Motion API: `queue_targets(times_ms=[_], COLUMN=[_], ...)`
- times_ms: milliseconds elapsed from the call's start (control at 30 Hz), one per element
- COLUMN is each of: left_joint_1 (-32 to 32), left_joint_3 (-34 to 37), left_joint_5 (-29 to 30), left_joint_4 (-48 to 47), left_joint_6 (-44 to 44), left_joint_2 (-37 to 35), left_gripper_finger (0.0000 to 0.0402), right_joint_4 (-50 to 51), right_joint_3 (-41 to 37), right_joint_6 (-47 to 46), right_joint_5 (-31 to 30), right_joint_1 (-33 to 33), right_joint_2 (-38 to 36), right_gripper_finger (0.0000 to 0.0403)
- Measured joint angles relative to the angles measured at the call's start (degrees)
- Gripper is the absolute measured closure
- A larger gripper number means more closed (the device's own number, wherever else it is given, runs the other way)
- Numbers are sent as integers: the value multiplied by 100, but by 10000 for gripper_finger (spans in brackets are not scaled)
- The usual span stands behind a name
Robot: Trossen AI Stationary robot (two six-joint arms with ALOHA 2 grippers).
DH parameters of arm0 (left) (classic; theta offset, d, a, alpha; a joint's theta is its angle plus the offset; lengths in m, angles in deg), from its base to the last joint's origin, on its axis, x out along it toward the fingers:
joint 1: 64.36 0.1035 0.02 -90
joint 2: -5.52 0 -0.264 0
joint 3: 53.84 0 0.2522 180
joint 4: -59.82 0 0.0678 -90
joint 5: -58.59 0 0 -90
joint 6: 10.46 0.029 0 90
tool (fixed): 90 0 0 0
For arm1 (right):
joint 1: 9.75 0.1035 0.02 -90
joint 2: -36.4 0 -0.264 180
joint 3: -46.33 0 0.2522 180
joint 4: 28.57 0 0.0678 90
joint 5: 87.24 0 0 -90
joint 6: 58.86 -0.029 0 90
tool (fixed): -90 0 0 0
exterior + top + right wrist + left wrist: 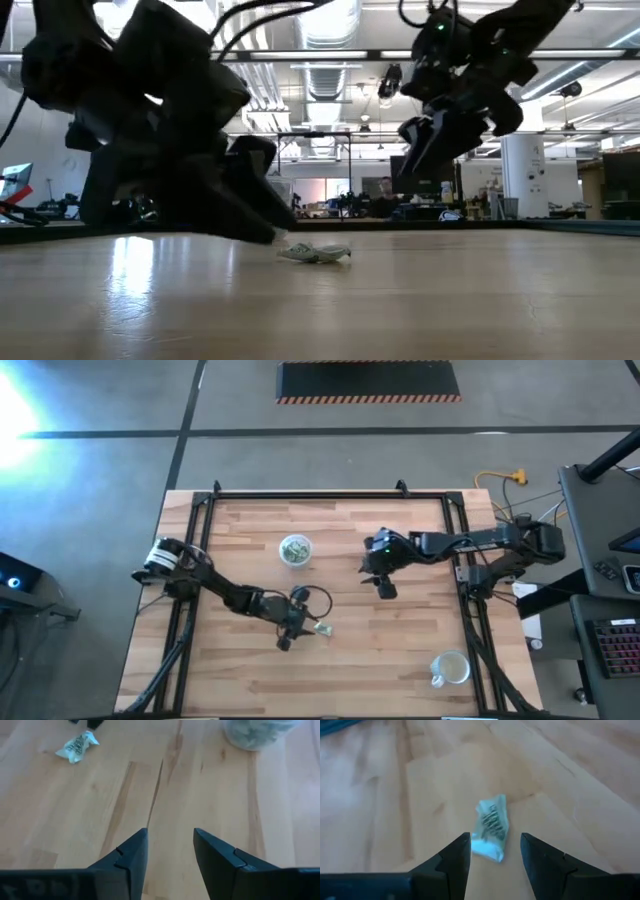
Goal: Pick and place Stevia / Truvia into bins
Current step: Put the stevia packet into the transparent container
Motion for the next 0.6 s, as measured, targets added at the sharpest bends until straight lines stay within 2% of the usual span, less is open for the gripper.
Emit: queue_targets(times_ms=[300,600], left_joint_1=[145,251], left_joint_3=[-324,-329], left_joint_5=[-376,-523], left_joint_4=[28,-105], left_joint_6=[-15,-261], left_joint_2=[462,447], left_gripper_finger=[244,247], right_joint_4=[-395,-659], right_joint_3=[-761,-1198], right_joint_6=[-223,-329], right_joint_5=[-54,-52], right_joint_1=[0,0], right_joint_2=[-1242,-1947], right_gripper_finger=[270,282])
